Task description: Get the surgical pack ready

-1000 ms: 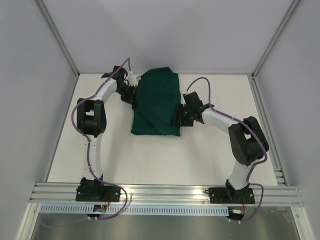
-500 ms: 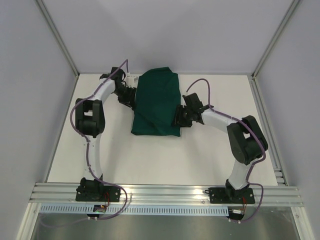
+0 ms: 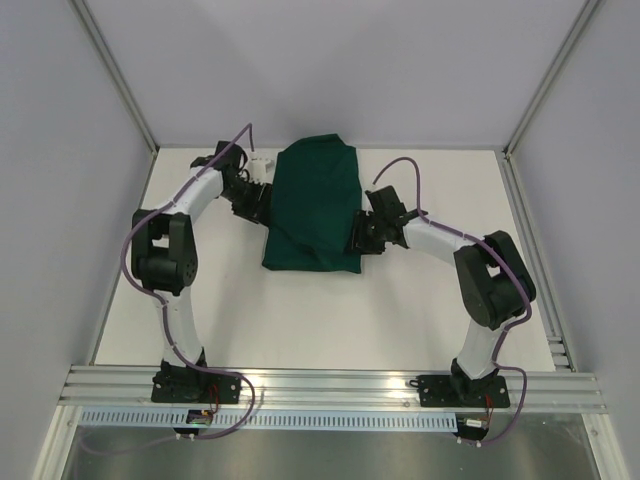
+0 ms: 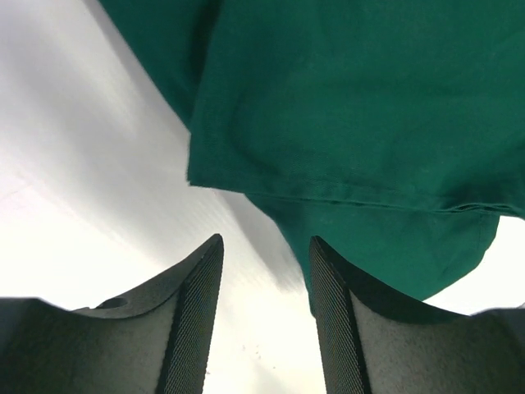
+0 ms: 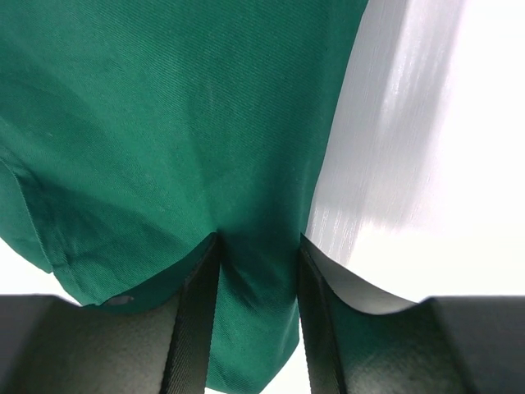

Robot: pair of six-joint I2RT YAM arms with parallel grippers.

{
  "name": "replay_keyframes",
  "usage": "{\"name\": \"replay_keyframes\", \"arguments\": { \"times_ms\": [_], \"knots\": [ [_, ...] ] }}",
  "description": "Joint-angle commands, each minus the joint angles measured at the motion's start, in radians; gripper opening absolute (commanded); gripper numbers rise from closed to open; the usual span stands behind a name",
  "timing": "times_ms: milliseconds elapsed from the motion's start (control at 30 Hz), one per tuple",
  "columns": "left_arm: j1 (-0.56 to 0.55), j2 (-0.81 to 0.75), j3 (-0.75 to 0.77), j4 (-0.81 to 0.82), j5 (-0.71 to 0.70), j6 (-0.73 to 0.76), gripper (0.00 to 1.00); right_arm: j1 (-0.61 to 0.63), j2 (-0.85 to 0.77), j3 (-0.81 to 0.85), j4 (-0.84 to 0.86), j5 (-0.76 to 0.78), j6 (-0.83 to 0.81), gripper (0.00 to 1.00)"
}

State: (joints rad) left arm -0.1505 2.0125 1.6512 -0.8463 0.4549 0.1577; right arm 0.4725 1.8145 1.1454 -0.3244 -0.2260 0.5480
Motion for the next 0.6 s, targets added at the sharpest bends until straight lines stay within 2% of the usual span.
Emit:
{"name": "replay_keyframes", "arguments": {
  "times_ms": [0, 100, 167, 233, 267, 300, 433, 567],
  "knots": [
    [-0.021, 0.034, -0.017, -0.017, 0.030, 0.000, 0.54, 0.000, 0.011, 0.030, -0.010, -0.026, -0.013, 0.41],
    [-0.023, 0.043, -0.044, -0.013, 0.041, 0.000, 0.49, 0.000, 0.005, 0.027, -0.005, -0.033, -0.011, 0.39],
    [-0.026, 0.034, -0.073, -0.007, 0.065, 0.000, 0.40, 0.000, 0.003, 0.022, -0.005, -0.038, -0.010, 0.35],
    [-0.032, 0.029, -0.094, -0.011, 0.080, 0.009, 0.31, 0.002, 0.006, 0.022, -0.007, -0.056, -0.008, 0.29],
    [-0.037, 0.023, -0.103, -0.013, 0.088, 0.011, 0.27, 0.002, 0.008, 0.020, -0.010, -0.061, -0.008, 0.22],
    [-0.040, 0.019, -0.126, -0.013, 0.094, 0.013, 0.20, 0.003, 0.008, 0.017, -0.008, -0.074, -0.003, 0.20],
    [-0.047, -0.009, -0.194, -0.028, 0.131, 0.025, 0.06, 0.006, -0.021, -0.015, -0.010, -0.088, 0.000, 0.14],
    [-0.047, -0.066, -0.266, -0.072, 0.166, 0.051, 0.04, 0.023, -0.087, -0.059, -0.037, -0.081, -0.010, 0.13]
  ]
}}
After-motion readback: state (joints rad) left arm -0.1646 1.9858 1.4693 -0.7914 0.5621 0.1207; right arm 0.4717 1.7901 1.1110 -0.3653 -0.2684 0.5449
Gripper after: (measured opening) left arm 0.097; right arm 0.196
